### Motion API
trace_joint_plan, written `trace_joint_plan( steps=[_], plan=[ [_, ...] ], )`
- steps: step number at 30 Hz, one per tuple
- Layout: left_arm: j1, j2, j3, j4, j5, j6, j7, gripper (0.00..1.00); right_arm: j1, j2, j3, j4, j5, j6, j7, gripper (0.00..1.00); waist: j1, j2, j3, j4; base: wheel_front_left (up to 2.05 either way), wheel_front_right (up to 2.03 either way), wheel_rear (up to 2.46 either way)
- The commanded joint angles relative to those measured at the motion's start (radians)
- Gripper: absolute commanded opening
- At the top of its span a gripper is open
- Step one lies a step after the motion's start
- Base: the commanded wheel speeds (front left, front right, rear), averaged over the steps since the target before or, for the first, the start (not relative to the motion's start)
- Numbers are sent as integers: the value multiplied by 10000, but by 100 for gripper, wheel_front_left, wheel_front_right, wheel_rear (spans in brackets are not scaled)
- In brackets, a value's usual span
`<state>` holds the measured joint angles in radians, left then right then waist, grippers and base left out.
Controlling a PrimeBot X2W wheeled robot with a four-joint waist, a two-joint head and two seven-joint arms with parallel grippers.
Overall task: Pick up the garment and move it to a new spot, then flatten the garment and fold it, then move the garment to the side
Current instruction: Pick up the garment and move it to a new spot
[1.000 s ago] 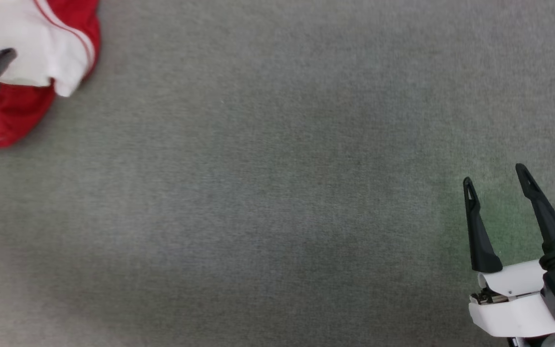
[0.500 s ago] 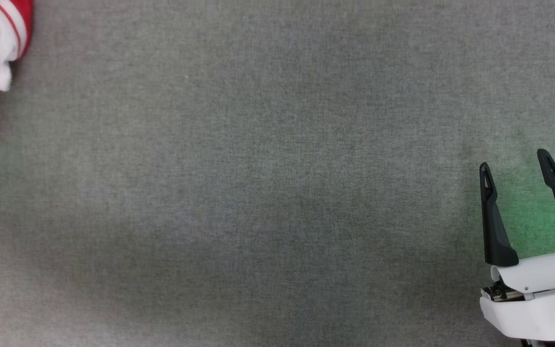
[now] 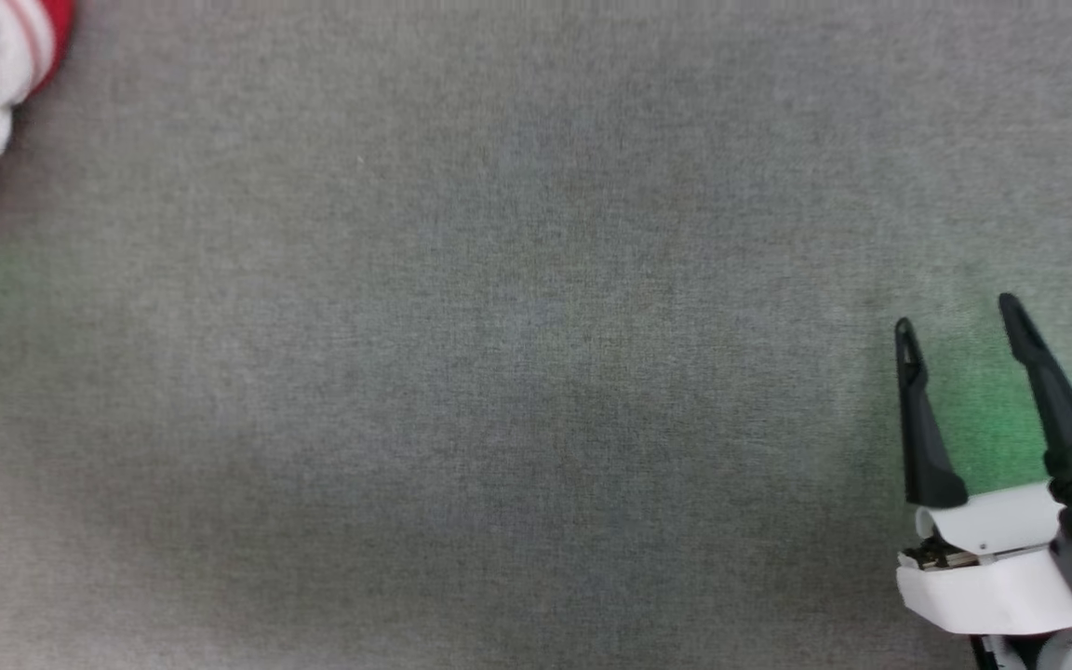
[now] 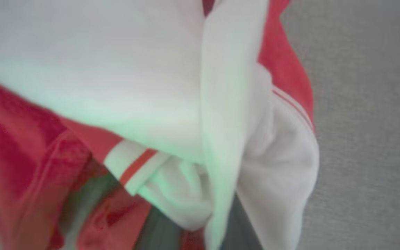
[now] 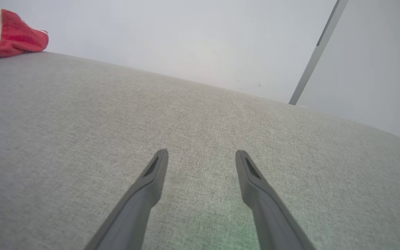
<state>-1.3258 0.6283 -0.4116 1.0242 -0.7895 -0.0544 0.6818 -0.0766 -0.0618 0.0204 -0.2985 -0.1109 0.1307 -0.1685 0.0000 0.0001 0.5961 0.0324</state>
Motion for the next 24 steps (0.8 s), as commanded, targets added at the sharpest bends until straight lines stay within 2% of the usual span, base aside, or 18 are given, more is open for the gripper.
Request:
trace_joint_plan(
  steps=[1, 7, 17, 24],
  plan=[
    [-300, 8, 1, -49, 65, -130, -334, 0, -145, 35, 82, 230, 102, 1, -108, 100, 0, -1, -686, 21, 0, 0, 0],
    [-888, 121, -206, -137, 364, -256, -899, 0, -104, 104, 248, 1059, 342, 1, -417, 100, 0, -1, -1902, 38, 0, 0, 0],
    [-1599, -179, -587, -924, 873, -298, -1859, 0, 240, 123, 559, 2151, 1032, 1, -775, 100, 0, -1, -3832, 272, 0, 0, 0],
    [-393, -462, -527, -1962, 303, -528, -2236, 0, 360, 122, -13, 2537, 1145, 1, -888, 100, 0, -1, -4677, 310, 0, 0, 0]
  ],
)
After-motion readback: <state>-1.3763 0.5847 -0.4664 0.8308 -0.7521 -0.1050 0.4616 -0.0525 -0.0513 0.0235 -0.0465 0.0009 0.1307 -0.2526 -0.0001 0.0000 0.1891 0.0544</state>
